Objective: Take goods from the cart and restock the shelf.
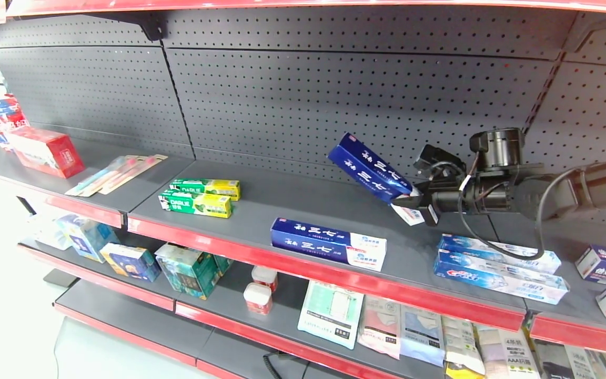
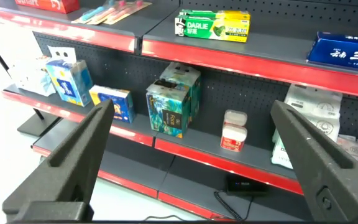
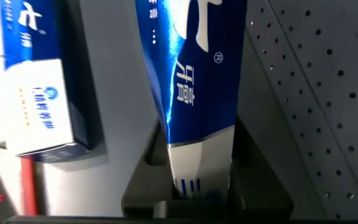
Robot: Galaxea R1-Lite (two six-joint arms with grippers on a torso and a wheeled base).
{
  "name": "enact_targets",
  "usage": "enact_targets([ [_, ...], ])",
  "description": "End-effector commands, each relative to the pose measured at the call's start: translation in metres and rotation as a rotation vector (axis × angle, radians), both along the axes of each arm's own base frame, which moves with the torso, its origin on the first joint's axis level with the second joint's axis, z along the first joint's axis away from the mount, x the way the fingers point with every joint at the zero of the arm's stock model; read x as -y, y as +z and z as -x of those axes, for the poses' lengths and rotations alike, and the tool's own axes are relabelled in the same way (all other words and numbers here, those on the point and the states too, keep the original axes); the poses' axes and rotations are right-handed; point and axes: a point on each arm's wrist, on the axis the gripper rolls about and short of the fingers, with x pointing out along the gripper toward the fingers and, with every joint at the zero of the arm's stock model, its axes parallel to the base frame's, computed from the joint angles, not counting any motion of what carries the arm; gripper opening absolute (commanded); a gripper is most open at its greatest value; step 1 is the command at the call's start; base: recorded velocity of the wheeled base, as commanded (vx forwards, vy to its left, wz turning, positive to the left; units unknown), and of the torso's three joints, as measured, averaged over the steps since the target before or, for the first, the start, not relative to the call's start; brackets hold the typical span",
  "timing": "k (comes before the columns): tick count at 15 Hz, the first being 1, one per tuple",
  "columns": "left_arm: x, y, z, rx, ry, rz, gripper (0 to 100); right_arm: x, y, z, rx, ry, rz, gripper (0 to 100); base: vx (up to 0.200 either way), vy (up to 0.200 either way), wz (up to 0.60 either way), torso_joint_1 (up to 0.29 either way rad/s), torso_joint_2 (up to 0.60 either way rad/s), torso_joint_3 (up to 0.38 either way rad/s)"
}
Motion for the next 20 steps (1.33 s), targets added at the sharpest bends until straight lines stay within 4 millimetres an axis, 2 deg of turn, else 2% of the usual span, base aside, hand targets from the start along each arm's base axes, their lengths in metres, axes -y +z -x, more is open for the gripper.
enact_targets([
  [1,0.000,0.000,0.000,0.001,0.001,0.000,100,0.000,-0.006,-0.011,0.009,0.012,0.006,0,0.000,0.000,0.00,0.000,0.00,0.000],
  [3,0.000,0.000,0.000,0.001,0.001,0.000,100,0.000,-0.005,-0.016,0.016,0.020,-0.003,0,0.000,0.000,0.00,0.000,0.00,0.000],
  [4,0.000,0.000,0.000,-0.001,0.002,0.000,100,0.006,-0.006,-0.017,0.016,0.007,0.001,0,0.000,0.000,0.00,0.000,0.00,0.000],
  [10,0.000,0.000,0.000,0.001,0.001,0.000,100,0.019,-0.024,-0.024,-0.028,-0.002,-0.003,0,0.000,0.000,0.00,0.000,0.00,0.000],
  [20,0.000,0.000,0.000,-0.001,0.001,-0.001,100,0.018,-0.028,-0.024,-0.034,0.013,-0.004,0,0.000,0.000,0.00,0.000,0.00,0.000],
])
